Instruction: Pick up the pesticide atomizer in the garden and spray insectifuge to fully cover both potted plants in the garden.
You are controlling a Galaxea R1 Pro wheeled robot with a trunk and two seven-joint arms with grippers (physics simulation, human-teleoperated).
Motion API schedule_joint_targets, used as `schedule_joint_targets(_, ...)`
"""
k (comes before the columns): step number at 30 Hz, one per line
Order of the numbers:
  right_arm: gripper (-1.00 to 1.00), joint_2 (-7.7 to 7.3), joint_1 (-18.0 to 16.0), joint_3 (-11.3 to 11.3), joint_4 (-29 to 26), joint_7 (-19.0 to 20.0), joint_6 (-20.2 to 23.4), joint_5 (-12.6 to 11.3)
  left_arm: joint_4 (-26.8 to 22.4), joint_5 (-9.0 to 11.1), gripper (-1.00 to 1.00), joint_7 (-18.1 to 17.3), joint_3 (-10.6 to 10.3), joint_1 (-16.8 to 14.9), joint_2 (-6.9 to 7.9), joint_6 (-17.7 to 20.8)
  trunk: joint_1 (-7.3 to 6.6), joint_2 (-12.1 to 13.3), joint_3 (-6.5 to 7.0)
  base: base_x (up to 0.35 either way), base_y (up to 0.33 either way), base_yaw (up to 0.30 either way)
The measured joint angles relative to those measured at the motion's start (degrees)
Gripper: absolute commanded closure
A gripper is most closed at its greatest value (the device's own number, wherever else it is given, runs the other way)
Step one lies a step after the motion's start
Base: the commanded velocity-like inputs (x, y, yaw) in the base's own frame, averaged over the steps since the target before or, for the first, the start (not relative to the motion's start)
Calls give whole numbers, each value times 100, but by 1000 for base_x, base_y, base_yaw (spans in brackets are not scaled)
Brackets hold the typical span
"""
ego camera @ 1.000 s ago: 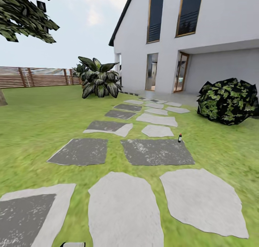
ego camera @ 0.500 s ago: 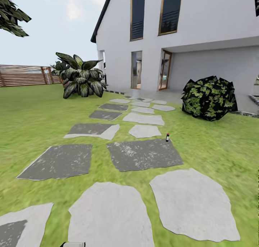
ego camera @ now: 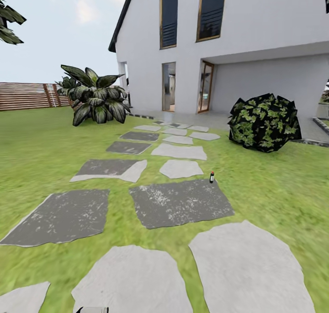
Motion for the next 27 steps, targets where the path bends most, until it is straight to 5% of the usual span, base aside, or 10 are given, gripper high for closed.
schedule_joint_targets(27,-100,0,0,-1,2,-12,0,0,1,0,-100,0,0,-1,0,0,0,0,14,336,0,-259)
